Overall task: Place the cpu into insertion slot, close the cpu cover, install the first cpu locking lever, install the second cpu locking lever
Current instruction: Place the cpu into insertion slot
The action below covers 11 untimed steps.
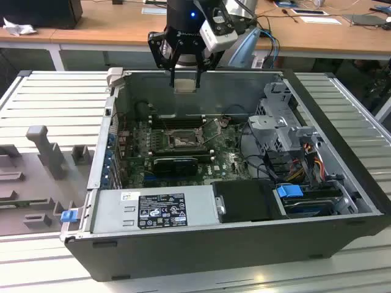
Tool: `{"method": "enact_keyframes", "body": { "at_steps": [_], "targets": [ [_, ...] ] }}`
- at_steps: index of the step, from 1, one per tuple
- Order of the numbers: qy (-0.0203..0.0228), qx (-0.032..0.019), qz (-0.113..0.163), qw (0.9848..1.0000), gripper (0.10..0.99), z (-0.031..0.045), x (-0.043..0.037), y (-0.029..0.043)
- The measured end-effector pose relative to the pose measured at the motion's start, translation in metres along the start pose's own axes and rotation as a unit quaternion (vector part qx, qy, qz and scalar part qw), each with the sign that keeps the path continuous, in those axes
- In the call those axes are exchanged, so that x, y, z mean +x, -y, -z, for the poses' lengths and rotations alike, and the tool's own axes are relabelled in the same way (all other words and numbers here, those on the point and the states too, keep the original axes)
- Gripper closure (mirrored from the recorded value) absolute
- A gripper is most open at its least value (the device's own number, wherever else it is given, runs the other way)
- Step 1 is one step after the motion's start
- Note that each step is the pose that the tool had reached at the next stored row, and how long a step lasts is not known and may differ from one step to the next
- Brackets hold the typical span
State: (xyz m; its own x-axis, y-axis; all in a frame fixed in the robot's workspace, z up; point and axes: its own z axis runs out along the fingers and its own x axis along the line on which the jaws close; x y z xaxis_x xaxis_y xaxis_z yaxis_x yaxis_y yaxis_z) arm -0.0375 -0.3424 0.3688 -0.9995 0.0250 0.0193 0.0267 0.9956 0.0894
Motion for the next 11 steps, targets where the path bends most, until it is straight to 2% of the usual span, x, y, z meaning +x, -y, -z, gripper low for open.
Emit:
{"method": "enact_keyframes", "body": {
  "at_steps": [2,7,11],
  "targets": [
    [0.0037,-0.0008,-0.041,0.9992,0.557,-0.0001,0.0000,0.0000],
    [0.0044,-0.0008,-0.049,0.9988,0.557,-0.0028,0.0007,0.0003],
    [0.0061,-0.0013,-0.068,0.9977,0.557,-0.0033,0.0007,0.0003]
  ]
}}
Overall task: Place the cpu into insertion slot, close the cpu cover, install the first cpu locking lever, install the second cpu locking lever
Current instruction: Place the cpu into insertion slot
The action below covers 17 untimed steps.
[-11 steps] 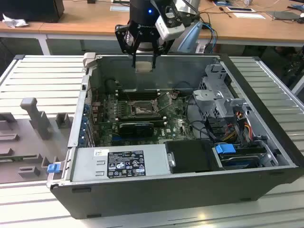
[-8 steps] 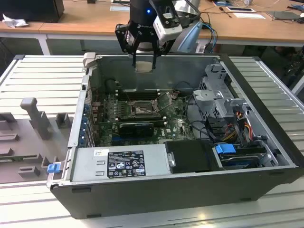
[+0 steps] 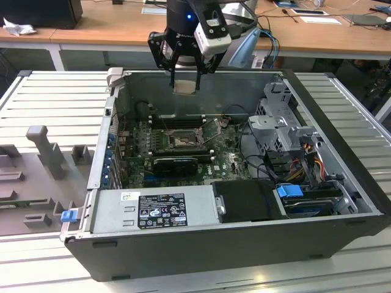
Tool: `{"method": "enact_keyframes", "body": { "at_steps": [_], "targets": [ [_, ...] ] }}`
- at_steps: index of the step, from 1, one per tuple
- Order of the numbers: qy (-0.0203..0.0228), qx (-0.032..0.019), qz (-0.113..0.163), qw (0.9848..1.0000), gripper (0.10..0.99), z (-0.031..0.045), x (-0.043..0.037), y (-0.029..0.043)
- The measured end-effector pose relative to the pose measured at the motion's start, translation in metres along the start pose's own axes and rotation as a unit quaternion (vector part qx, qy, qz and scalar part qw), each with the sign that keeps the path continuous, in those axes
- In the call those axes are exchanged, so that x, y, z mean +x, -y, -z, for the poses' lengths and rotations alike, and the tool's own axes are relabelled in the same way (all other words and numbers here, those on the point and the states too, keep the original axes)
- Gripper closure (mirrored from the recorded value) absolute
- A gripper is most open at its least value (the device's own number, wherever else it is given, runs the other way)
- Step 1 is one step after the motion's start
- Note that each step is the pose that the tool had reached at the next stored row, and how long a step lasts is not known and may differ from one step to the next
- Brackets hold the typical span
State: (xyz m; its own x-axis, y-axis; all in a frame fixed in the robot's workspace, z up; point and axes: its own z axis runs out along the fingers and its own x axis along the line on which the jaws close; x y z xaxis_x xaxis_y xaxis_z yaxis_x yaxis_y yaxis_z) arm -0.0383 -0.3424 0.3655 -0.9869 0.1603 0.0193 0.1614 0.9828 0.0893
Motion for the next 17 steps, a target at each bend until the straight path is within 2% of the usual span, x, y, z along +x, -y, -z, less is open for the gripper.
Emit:
{"method": "enact_keyframes", "body": {
  "at_steps": [17],
  "targets": [
    [0.0038,-0.0008,-0.043,0.9991,0.557,-0.0003,0.0000,0.0000]
  ]
}}
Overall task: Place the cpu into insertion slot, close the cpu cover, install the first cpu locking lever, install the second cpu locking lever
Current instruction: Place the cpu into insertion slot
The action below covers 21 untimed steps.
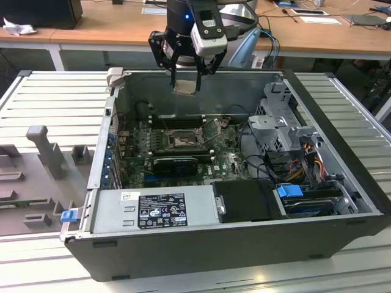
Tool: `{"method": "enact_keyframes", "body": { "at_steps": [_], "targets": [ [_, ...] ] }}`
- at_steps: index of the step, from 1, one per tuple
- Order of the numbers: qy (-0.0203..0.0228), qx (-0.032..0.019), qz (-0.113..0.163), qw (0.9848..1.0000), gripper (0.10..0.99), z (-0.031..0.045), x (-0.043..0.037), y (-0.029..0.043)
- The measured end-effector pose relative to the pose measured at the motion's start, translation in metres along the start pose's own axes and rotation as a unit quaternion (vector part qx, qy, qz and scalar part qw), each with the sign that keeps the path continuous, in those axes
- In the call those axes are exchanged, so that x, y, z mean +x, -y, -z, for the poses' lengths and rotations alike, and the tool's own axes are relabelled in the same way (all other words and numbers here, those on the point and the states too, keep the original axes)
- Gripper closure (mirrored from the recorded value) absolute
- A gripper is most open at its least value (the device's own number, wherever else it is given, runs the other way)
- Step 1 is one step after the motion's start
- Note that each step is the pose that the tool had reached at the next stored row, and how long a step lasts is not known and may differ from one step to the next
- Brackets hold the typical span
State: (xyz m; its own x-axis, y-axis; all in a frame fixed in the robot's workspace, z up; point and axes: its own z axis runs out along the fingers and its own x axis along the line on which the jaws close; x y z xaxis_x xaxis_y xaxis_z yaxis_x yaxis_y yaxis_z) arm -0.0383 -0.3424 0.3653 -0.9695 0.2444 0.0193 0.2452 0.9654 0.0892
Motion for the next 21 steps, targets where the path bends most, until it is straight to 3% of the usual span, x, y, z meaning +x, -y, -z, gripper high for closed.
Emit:
{"method": "enact_keyframes", "body": {
  "at_steps": [7,14,18,21],
  "targets": [
    [0.0015,-0.0003,-0.017,0.9999,0.557,0.0000,0.0000,0.0000],
    [0.0046,-0.0010,-0.051,0.9987,0.557,-0.0001,0.0000,0.0000],
    [0.0070,-0.0015,-0.078,0.9969,0.557,-0.0001,0.0000,0.0000],
    [0.0093,-0.0019,-0.103,0.9947,0.557,-0.0002,0.0000,0.0000]
  ]
}}
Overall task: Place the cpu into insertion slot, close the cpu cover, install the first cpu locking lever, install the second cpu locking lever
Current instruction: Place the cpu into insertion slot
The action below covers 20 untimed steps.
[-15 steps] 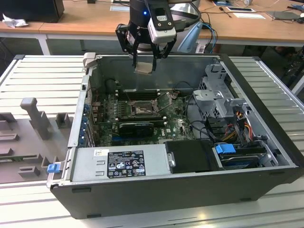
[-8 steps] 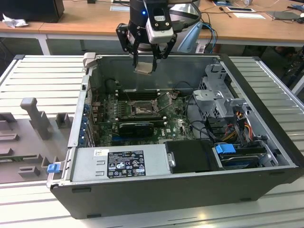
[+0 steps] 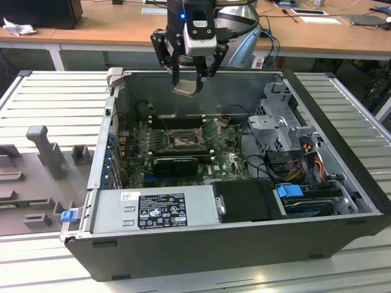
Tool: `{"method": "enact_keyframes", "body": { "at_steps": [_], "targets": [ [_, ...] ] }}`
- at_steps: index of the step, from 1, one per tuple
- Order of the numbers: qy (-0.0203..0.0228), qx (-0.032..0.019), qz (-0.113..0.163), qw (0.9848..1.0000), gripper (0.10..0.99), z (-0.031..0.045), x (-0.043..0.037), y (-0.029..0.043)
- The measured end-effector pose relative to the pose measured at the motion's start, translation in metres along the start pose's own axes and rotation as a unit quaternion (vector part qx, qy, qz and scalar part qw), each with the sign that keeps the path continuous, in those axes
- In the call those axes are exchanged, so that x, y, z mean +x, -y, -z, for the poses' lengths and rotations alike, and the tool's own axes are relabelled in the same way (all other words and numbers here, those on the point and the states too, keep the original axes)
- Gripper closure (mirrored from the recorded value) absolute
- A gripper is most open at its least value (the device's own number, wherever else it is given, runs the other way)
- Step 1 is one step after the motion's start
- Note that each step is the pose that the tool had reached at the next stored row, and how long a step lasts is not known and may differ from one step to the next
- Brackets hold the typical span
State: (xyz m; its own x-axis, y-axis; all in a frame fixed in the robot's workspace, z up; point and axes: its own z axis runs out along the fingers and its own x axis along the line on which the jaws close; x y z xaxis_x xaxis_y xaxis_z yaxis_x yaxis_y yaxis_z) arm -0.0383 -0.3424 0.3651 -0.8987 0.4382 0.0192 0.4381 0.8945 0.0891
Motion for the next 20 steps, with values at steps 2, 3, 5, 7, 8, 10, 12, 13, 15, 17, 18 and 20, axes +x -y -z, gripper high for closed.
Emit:
{"method": "enact_keyframes", "body": {
  "at_steps": [2,3,5,7,8,10,12,13,15,17,18,20],
  "targets": [
    [0.0014,-0.0002,-0.016,0.9999,0.557,0.0000,0.0000,0.0000],
    [0.0021,-0.0004,-0.023,0.9997,0.557,0.0000,0.0000,0.0000],
    [0.0029,-0.0006,-0.032,0.9995,0.557,-0.0001,0.0000,0.0000],
    [0.0037,-0.0008,-0.042,0.9991,0.557,-0.0001,0.0000,0.0000],
    [0.0041,-0.0009,-0.046,0.9989,0.557,-0.0001,0.0000,0.0000],
    [0.0051,-0.0011,-0.057,0.9984,0.557,-0.0001,0.0000,0.0000],
    [0.0060,-0.0013,-0.068,0.9977,0.557,-0.0002,0.0000,0.0000],
    [0.0064,-0.0013,-0.071,0.9974,0.557,-0.0001,0.0000,0.0000],
    [0.0071,-0.0015,-0.080,0.9968,0.557,-0.0001,0.0000,0.0000],
    [0.0077,-0.0016,-0.086,0.9963,0.557,-0.0001,0.0000,-0.0001],
    [0.0080,-0.0017,-0.090,0.9959,0.557,-0.0002,0.0000,0.0000],
    [0.0091,-0.0020,-0.102,0.9947,0.557,-0.0002,0.0000,-0.0001]
  ]
}}
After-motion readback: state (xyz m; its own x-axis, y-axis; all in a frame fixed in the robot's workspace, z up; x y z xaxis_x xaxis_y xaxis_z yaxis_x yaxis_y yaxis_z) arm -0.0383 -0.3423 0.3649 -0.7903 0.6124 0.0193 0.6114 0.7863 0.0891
